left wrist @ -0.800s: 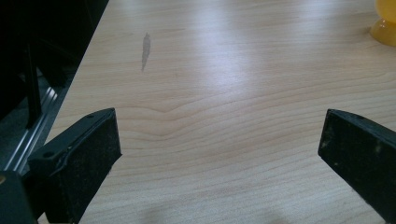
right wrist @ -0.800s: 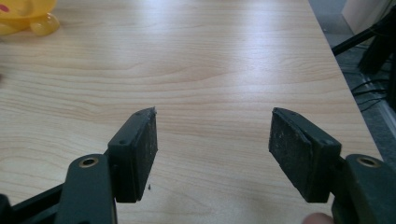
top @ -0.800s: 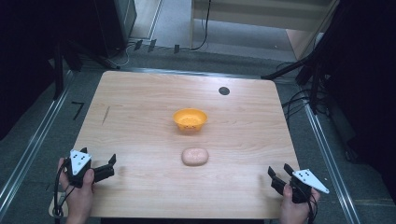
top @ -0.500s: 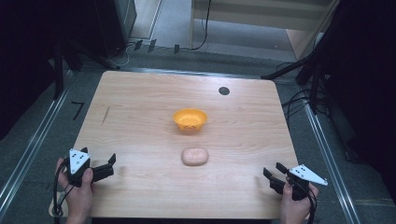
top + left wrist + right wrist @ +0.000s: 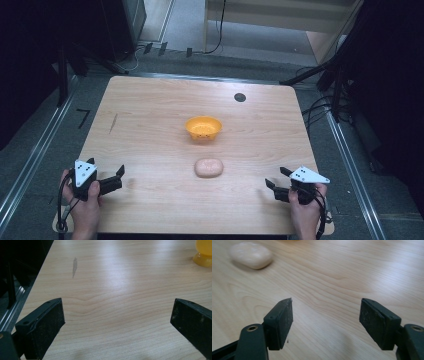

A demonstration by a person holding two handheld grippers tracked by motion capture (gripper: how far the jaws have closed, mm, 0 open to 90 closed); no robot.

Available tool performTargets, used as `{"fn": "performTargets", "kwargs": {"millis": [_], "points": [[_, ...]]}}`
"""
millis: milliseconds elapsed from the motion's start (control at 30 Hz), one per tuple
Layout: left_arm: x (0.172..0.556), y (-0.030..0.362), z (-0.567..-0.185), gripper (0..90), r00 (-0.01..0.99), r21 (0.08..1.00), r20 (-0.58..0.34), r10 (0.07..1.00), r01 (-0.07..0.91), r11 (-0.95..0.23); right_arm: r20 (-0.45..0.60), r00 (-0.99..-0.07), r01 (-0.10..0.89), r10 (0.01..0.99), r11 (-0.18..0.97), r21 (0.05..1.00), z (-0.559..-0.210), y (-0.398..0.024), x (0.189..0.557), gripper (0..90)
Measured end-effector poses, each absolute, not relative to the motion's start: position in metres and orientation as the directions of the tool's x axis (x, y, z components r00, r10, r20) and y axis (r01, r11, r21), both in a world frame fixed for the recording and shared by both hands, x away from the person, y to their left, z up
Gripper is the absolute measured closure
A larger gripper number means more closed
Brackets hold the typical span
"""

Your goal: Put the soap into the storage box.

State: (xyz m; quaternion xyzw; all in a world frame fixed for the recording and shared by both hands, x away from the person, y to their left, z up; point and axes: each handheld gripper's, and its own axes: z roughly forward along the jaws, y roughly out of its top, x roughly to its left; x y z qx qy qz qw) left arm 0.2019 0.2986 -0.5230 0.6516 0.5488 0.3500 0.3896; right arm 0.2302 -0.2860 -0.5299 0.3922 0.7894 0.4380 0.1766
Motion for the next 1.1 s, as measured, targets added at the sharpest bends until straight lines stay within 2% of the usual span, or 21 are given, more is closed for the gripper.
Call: {"fn": "performTargets", "kwargs": {"millis": [133, 200, 333, 433, 467, 600, 900, 1100], "points": [[0.202, 0.299, -0.523, 0.0, 0.152, 0.892, 0.027, 0.988, 0.443, -0.093, 0.013, -0.715, 0.421, 0.699, 0.415, 0.807, -0.524, -0.276, 0.239, 32.9], [0.202, 0.299, -0.523, 0.0, 0.152, 0.89, 0.027, 0.988, 0.446, -0.093, -0.015, -0.795, 0.378, 0.606, 0.515, 0.769, -0.517, -0.259, 0.25, 33.6], [0.202, 0.299, -0.523, 0.0, 0.158, 0.89, 0.025, 0.987, 0.446, -0.094, -0.068, -0.859, 0.313, 0.508, 0.625, 0.715, -0.508, -0.232, 0.264, 37.6], [0.202, 0.3, -0.523, 0.0, 0.161, 0.892, 0.02, 0.987, 0.443, -0.09, -0.072, -0.882, 0.29, 0.466, 0.657, 0.696, -0.505, -0.221, 0.272, 39.7], [0.202, 0.3, -0.523, 0.0, 0.163, 0.892, 0.017, 0.987, 0.444, -0.089, -0.084, -0.898, 0.263, 0.432, 0.681, 0.684, -0.501, -0.21, 0.28, 43.6], [0.202, 0.3, -0.523, 0.0, 0.165, 0.893, 0.015, 0.986, 0.442, -0.087, -0.105, -0.928, 0.202, 0.357, 0.719, 0.665, -0.495, -0.194, 0.292, 49.1], [0.203, 0.3, -0.523, 0.0, 0.17, 0.889, 0.007, 0.985, 0.451, -0.084, -0.107, -0.972, 0.112, 0.208, 0.818, 0.565, -0.484, -0.162, 0.316, 47.9], [0.203, 0.3, -0.523, 0.0, 0.172, 0.889, 0.008, 0.985, 0.45, -0.086, -0.121, -0.981, 0.074, 0.154, 0.864, 0.498, -0.481, -0.141, 0.324, 47.0]]}}
